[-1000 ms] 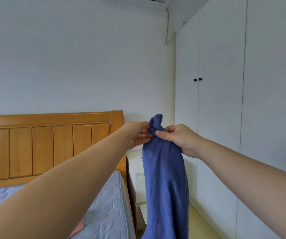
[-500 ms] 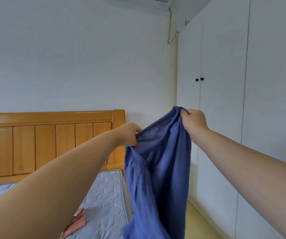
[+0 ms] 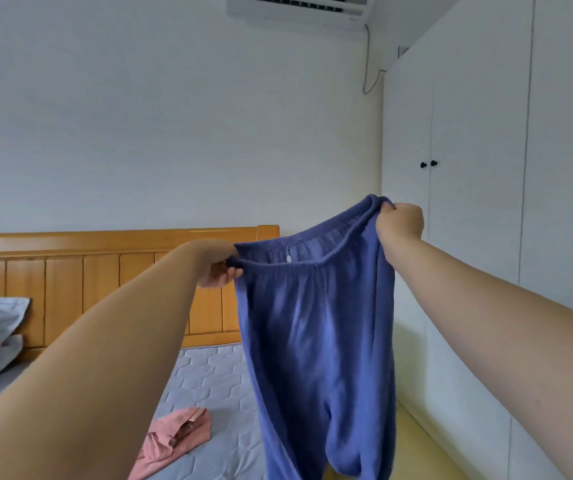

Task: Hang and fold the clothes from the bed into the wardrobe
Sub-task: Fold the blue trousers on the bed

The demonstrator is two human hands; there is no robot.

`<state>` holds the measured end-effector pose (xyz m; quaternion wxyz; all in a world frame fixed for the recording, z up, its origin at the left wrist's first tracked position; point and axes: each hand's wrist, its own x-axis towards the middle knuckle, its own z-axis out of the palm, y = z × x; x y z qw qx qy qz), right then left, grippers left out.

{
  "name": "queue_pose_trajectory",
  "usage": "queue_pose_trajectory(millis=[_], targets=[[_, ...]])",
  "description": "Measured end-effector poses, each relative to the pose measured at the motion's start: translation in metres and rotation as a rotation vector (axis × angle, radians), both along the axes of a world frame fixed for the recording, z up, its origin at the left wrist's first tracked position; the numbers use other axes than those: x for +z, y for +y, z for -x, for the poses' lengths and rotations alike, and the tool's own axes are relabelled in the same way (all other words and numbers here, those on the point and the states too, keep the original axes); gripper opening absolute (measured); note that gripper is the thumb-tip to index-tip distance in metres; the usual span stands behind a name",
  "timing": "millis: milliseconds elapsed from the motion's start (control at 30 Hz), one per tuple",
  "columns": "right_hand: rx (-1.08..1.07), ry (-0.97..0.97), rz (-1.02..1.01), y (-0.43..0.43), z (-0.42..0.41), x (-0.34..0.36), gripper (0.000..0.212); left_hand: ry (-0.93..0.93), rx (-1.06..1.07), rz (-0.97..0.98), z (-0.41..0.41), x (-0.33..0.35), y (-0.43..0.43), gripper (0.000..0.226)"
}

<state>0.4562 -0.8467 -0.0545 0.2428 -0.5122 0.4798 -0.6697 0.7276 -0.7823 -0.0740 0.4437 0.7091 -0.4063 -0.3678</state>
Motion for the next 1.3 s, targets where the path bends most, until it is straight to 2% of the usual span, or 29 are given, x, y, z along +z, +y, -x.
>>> queue_pose_trajectory(millis=[67, 133, 300, 367, 467, 533, 700, 767, 867, 900, 967, 1000, 1033, 1100, 1167, 1233, 1300], targets=[[0.034, -0.029, -0.018, 0.009, -0.01, 0.009, 0.041, 0.249, -0.039, 0.132, -0.003, 0.015, 0.015, 0.01], [0.041, -0.035, 0.017, 0.019, -0.017, 0.02, 0.035, 0.255, -0.063, 0.295, -0.011, 0.025, 0.029, 0.009], [-0.015, -0.068, 0.161, 0.047, -0.03, 0.056, 0.037, -0.303, 0.073, 0.613, -0.03, 0.058, 0.069, 0.029], [-0.012, -0.096, 0.205, 0.061, -0.04, 0.07, 0.033, -0.362, 0.16, 0.726, -0.033, 0.074, 0.087, 0.025], [-0.002, -0.151, 0.285, 0.081, -0.059, 0.086, 0.024, -0.305, 0.227, 0.875, -0.041, 0.097, 0.108, 0.022], [-0.014, -0.177, 0.346, 0.092, -0.07, 0.095, 0.025, -0.33, 0.28, 0.961, -0.048, 0.112, 0.121, 0.022], [-0.045, -0.208, 0.455, 0.104, -0.1, 0.103, 0.025, -0.61, 0.633, 1.056, -0.068, 0.126, 0.14, 0.034], [-0.033, -0.228, 0.459, 0.102, -0.112, 0.098, 0.026, -0.728, 0.719, 0.977, -0.078, 0.121, 0.14, 0.034], [0.03, -0.118, 0.33, 0.086, -0.126, 0.082, 0.03, -0.985, 0.647, 0.604, -0.101, 0.107, 0.133, 0.031], [0.066, -0.012, 0.227, 0.077, -0.129, 0.074, 0.03, -0.98, 0.531, 0.439, -0.111, 0.098, 0.132, 0.031], [0.173, 0.307, -0.018, 0.057, -0.134, 0.05, 0.022, -0.746, 0.184, 0.065, -0.128, 0.07, 0.132, 0.032], [0.239, 0.461, -0.117, 0.046, -0.137, 0.034, 0.019, -0.658, 0.072, -0.088, -0.136, 0.053, 0.13, 0.031], [0.29, 0.578, -0.184, 0.035, -0.141, 0.016, 0.022, -0.668, 0.055, -0.19, -0.145, 0.035, 0.126, 0.028], [0.267, 0.72, -0.252, 0.011, -0.152, -0.025, 0.032, -0.83, 0.149, -0.289, -0.161, 0.001, 0.11, 0.024], [0.229, 0.737, -0.288, -0.011, -0.168, -0.069, 0.034, -0.932, 0.242, -0.283, -0.171, -0.039, 0.086, 0.024], [0.234, 0.725, -0.328, -0.031, -0.184, -0.112, 0.034, -0.899, 0.281, -0.274, -0.182, -0.083, 0.055, 0.028], [0.233, 0.746, -0.369, -0.048, -0.198, -0.154, 0.033, -0.746, 0.307, -0.268, -0.189, -0.127, 0.027, 0.028]])
